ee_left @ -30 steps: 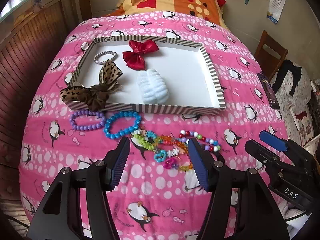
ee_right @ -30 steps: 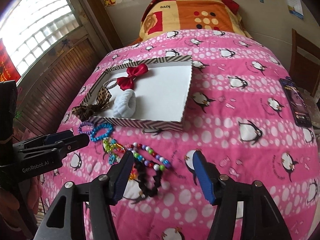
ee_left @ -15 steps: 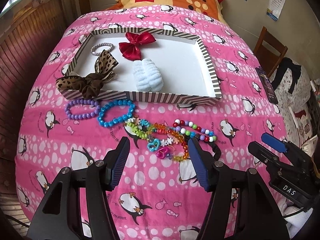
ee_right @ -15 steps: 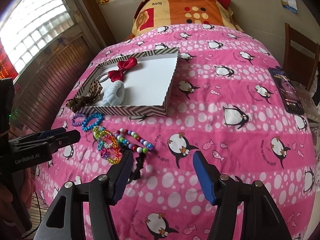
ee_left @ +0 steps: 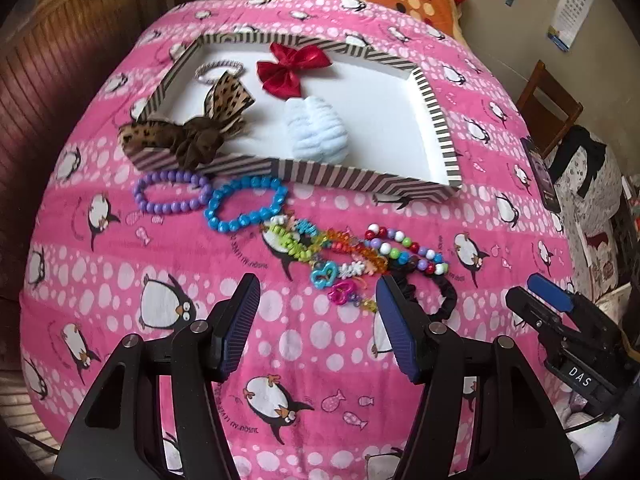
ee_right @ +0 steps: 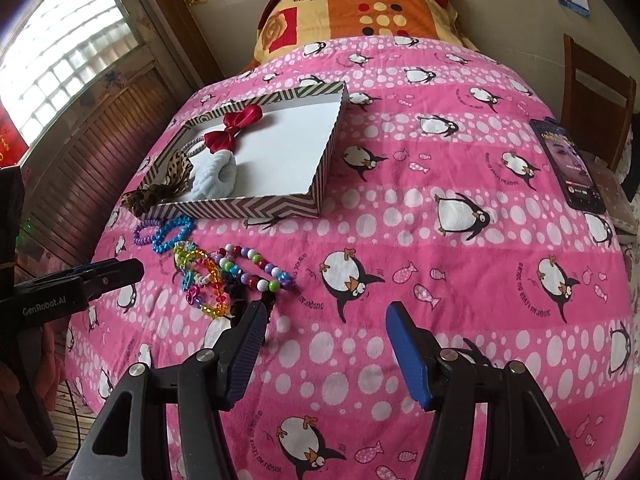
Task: Organize jewelry
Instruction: 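Move both tools toward the bead bracelets beside the tray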
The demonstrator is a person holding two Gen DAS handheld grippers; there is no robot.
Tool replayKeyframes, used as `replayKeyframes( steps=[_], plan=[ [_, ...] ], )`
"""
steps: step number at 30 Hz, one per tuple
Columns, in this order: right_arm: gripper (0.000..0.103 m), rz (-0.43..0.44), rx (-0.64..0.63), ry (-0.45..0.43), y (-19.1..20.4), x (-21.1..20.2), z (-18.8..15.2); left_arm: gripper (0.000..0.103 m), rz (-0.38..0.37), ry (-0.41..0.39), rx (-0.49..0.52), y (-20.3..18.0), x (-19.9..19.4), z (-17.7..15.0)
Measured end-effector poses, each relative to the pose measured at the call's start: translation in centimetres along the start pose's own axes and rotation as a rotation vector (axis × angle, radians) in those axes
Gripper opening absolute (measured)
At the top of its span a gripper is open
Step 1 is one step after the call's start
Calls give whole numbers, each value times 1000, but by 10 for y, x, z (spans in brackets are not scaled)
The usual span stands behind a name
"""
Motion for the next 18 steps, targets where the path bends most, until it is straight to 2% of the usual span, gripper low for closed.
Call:
replayKeyframes(
  steps=[4, 15, 18],
  plan=[
    [60, 11, -6, 19, 5, 6, -4, 60, -22, 27, -46, 11, 4, -2],
    [59, 60, -62, 34, 35, 32, -2, 60, 30, 40, -81, 42, 12, -2],
    [55, 65, -83, 25, 40, 36, 4, 60, 43, 44, -96, 53, 14, 0]
  ],
)
Point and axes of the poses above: each gripper's, at about its wrist camera, not at the fingertips, and x roughly the way its jaws point, y to its left, z to its top, the point moved 9 cm from there along x, roughly the way its jaws point, and after that the axes turned 4 degrees about -x, right-handed, at the moved point
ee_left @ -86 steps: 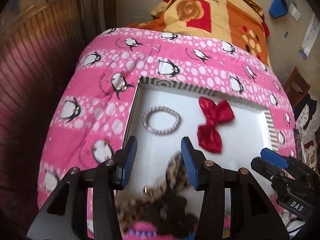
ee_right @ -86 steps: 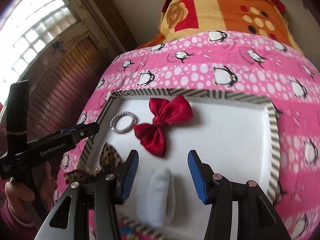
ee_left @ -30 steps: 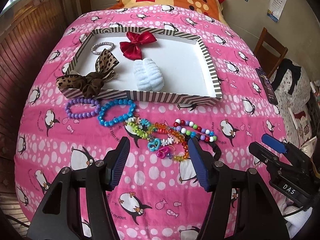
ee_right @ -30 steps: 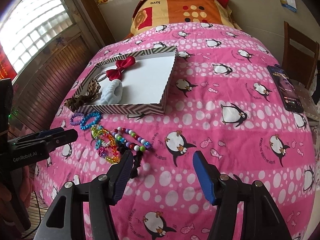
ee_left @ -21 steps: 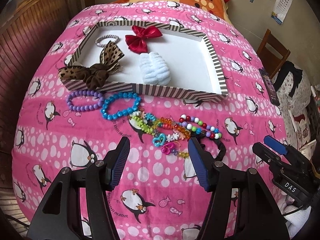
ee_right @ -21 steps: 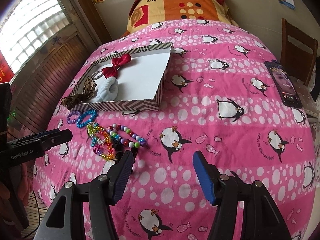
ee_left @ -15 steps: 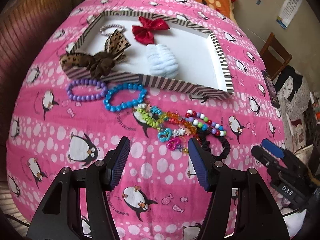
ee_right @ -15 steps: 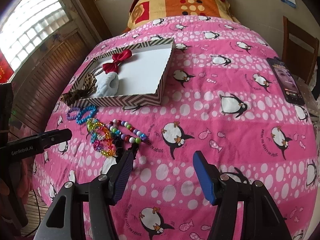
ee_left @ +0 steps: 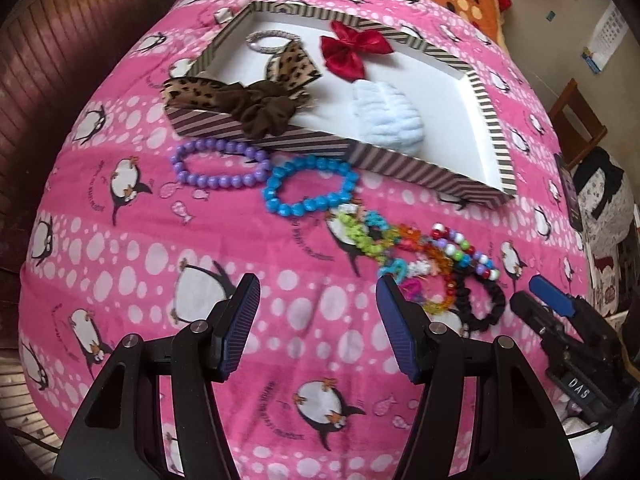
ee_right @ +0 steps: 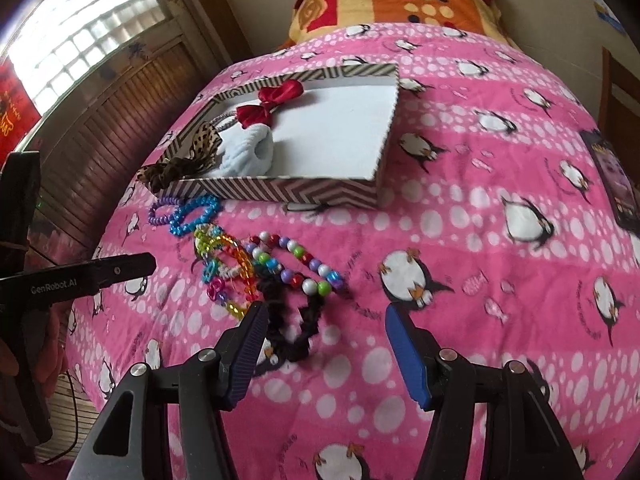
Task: Organize jewelry
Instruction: 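Move both tools toward the bead bracelets beside the tray, then grasp the blue bead bracelet with the left tool while the right tool grasps the multicoloured bead bracelet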
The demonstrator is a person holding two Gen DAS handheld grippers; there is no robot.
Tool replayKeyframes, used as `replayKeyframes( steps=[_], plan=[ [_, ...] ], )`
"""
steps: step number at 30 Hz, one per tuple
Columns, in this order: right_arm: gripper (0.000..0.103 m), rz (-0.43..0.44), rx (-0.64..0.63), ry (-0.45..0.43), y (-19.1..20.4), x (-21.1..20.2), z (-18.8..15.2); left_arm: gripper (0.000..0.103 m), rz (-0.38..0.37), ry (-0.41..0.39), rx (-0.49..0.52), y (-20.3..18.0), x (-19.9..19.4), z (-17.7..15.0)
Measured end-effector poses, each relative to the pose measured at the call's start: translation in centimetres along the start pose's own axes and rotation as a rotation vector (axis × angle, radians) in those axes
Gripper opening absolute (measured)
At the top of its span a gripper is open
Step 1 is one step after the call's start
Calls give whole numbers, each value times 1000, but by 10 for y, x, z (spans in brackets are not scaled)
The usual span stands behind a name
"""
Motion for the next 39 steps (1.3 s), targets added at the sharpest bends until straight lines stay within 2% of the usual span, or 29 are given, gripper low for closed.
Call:
replayKeyframes(
  steps=[5, 11, 14, 19, 21, 22, 23, 26, 33, 34, 36, 38, 39],
  plan=[
    [49, 19, -28, 16, 8, 12, 10, 60, 13, 3, -27, 15, 3, 5],
    [47, 33, -105, 52, 23, 29, 14, 60, 22, 2, -40, 26, 6, 11],
    [40, 28, -130, 73, 25, 39, 17, 60, 23, 5, -40, 28, 8, 14],
    [39, 14, -177, 115, 26, 58, 17, 60, 28, 12, -65, 34, 15, 20],
    [35, 2, -191, 113, 26, 61, 20, 60, 27, 10, -89, 37, 18, 25],
    [26, -6, -194, 112, 25, 62, 22, 60, 25, 8, -103, 38, 19, 28],
    [22, -18, -193, 113, 22, 64, 24, 60, 20, 6, -118, 39, 21, 32],
    [19, -30, -148, 116, 8, 67, 29, 60, 25, -3, -141, 41, 26, 41],
    [19, 24, -77, 104, -5, 62, 32, 60, -3, 11, -173, 38, 45, 52],
    [19, 36, -66, 101, -6, 62, 32, 58, -10, 13, -165, 35, 48, 52],
    [19, 50, -50, 98, -6, 62, 32, 45, -15, 11, -153, 32, 51, 51],
    [19, 56, -47, 96, -6, 61, 30, 20, -18, -2, -132, 31, 52, 52],
    [19, 57, -50, 94, -5, 59, 30, 12, -19, -5, -125, 30, 53, 53]
  ],
)
Point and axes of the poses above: each gripper's, at about its wrist camera, not at the fingertips, and x roughly the way its jaws point, y to its left, z to its top, the point moved 9 cm from there along x, roughly the way its jaws point, and after that the axes turned 4 degrees about -x, right-handed, at the moved point
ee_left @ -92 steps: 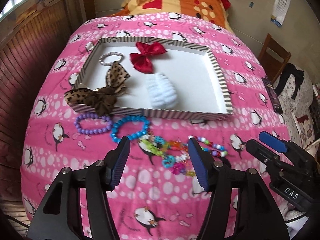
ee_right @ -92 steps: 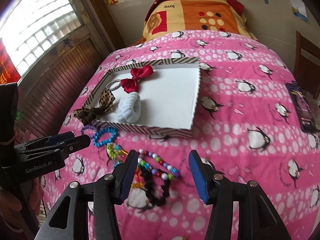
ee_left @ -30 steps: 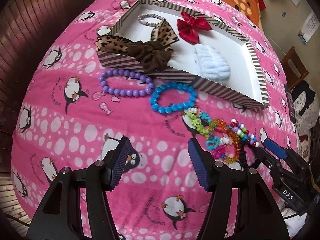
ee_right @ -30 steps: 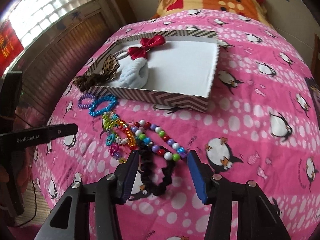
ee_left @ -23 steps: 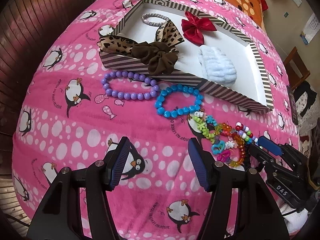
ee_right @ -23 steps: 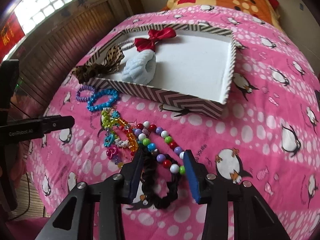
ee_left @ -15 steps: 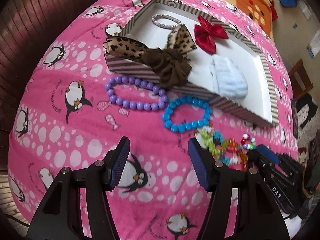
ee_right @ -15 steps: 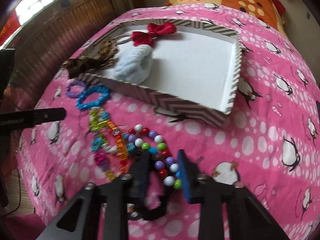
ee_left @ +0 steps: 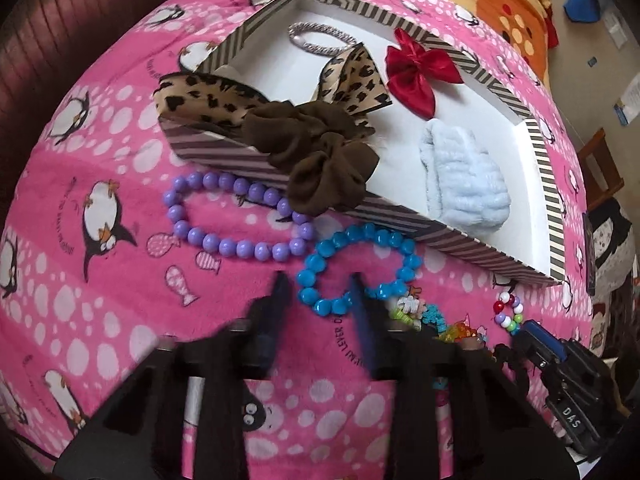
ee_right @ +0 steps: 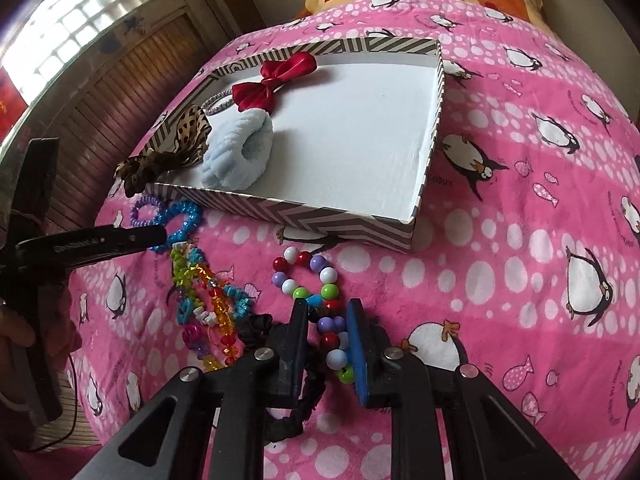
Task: Organize jewelry
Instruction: 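Grasp the blue bead bracelet with the left tool while the right tool grasps the multicoloured bead bracelet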
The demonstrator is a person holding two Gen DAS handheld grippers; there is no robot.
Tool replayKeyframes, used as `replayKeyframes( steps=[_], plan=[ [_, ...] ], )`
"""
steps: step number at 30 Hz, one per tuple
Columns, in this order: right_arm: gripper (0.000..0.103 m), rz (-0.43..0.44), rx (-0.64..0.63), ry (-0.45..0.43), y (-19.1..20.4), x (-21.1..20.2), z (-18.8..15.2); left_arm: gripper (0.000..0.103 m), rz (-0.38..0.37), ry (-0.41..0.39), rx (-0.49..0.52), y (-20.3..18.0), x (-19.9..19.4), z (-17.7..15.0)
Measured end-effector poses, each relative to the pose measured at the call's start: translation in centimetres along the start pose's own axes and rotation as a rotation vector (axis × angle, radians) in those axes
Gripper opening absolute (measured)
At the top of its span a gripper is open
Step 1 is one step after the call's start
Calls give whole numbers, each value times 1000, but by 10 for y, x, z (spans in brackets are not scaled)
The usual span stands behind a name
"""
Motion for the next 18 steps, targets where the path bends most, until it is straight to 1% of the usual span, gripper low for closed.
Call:
replayKeyframes(
  steps=[1, 7, 14, 16, 18],
  plan=[
    [19, 1, -3, -5, 1, -2, 0, 7, 4, 6, 7, 1, 1, 0],
    [19, -5, -19, -6, 3, -7, -3, 7, -47, 26, 12, 1, -4, -5],
    [19, -22, 16, 3, -5, -3, 4, 7, -70, 10, 23, 5, -26, -14],
    [19, -33, 3, 12, -5, 2, 8, 7, -78, 1, 25, 4, -33, -15],
    [21, -51, -12, 24, -4, 7, 11, 7, -84, -8, 33, 2, -40, -15]
  ],
)
Point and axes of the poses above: each gripper's, at about its wrist camera, not at the fingertips, and x roughly the way its jaws point, y to its left, z to its top, the point moved 9 cm from there along x, roughly the way its jaws point, and after that the axes turned 4 degrees about -x, right-handed, at the moved point
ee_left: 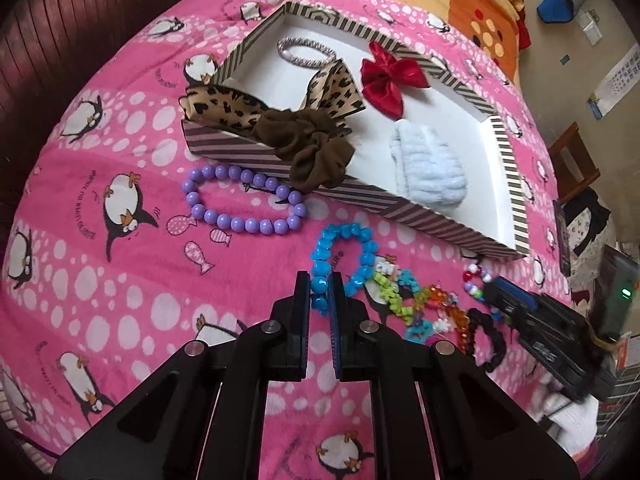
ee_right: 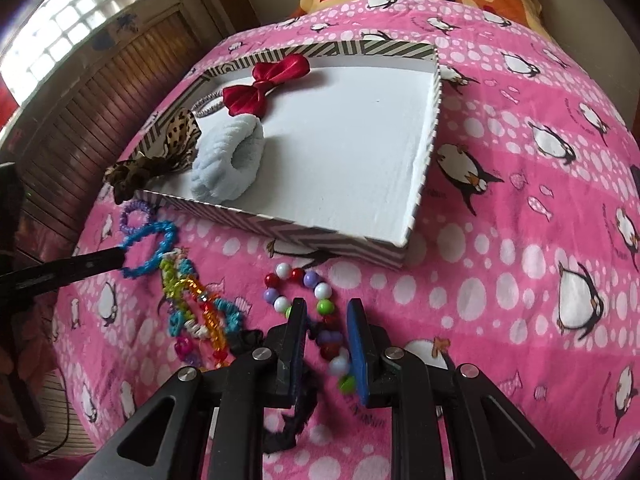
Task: Organize jewelry
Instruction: 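Grasp the blue bead bracelet with the left tool while the right tool grasps the multicoloured bead bracelet, then carry the blue bracelet into the tray with the left tool while the right tool places the multicoloured bracelet there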
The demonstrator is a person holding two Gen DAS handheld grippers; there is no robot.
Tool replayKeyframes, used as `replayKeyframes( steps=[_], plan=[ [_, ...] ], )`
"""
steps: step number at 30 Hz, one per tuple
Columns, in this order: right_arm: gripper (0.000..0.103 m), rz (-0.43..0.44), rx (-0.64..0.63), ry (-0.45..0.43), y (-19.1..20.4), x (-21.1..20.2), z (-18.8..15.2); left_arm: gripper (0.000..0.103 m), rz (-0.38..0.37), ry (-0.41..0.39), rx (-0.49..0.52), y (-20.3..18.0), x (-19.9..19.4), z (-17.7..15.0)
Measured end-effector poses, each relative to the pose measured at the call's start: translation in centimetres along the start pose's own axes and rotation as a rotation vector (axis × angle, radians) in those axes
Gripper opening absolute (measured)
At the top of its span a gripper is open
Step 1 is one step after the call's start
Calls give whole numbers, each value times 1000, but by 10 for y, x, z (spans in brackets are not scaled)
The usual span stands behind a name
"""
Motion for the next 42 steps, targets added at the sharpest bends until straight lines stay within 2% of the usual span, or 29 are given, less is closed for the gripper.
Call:
replayKeyframes(
  steps=[4, 7, 11, 16, 26, 34, 42],
  plan=[
    [22, -43, -44, 3, 3, 11, 4, 7, 2, -18, 20, -3, -12, 1],
    [8, -32, -50, -15, 4, 8, 6, 7, 1, -31, 32, -6, -21, 4],
    [8, 28, -4, -68, 3, -16, 9, 7, -5, -51, 60, -14, -34, 9],
    [8, 61, 10, -135, 5, -52, 19, 7, -20, -68, 120, -30, -51, 17],
    [8, 54, 0, -237, 10, -98, 42, 7, -68, -113, 224, -76, -78, 41],
    [8, 42, 12, -276, 6, -110, 58, 7, -51, -139, 302, -110, -73, 64],
    [9, 25, 15, -264, -1, -104, 69, 7, 12, -146, 373, -127, -48, 82]
  ],
)
Point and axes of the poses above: each gripper's, at about its wrist camera, not at the fingertips, and x roughly the way its jaws point, y to its left, z to its top, the point moved 9 cm from there along x, roughly the way its jaws point, and after that the axes turned 4 degrees about -x, right-handed, at the moved point
